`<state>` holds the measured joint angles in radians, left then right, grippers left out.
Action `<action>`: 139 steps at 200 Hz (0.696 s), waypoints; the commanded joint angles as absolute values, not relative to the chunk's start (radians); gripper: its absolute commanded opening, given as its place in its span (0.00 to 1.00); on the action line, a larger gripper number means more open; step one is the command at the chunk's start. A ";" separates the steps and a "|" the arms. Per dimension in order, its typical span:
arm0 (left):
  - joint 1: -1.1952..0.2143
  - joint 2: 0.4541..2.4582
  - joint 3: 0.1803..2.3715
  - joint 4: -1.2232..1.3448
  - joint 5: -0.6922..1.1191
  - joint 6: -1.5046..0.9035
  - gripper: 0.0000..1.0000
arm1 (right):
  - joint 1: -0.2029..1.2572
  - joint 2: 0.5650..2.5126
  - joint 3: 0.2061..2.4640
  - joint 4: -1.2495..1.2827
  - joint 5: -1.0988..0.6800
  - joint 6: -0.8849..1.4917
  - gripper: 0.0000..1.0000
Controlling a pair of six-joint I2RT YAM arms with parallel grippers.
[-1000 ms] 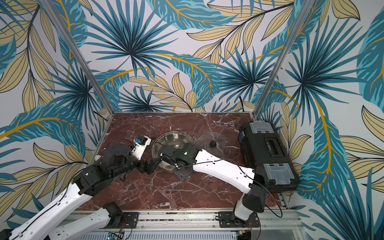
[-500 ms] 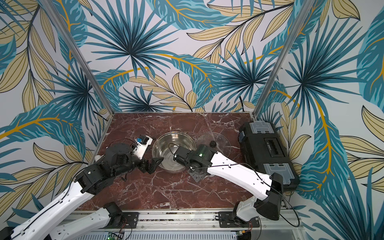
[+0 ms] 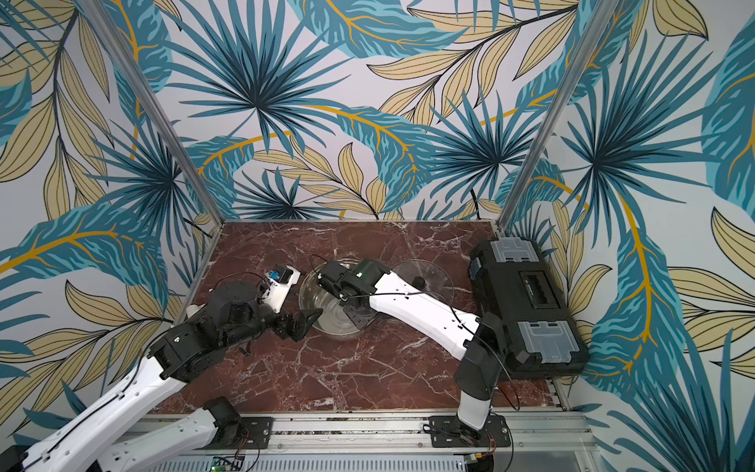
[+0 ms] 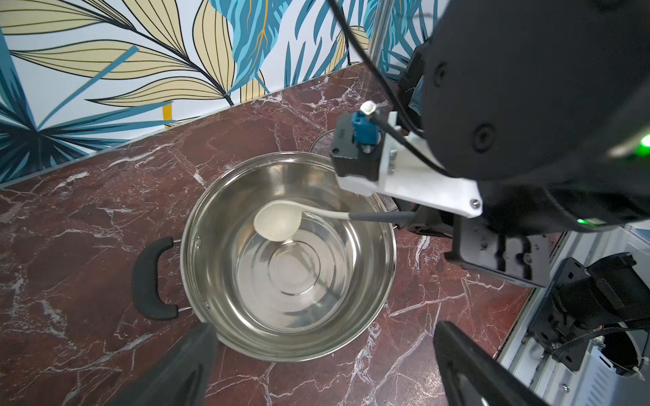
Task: Stir the soup with a spoon
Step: Stir the soup in the pan with a stick.
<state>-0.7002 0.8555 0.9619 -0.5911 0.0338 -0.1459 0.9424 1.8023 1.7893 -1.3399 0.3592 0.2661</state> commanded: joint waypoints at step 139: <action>-0.697 0.842 0.930 -0.580 0.038 -0.147 1.00 | 1.032 1.510 1.484 -1.397 0.278 0.329 0.00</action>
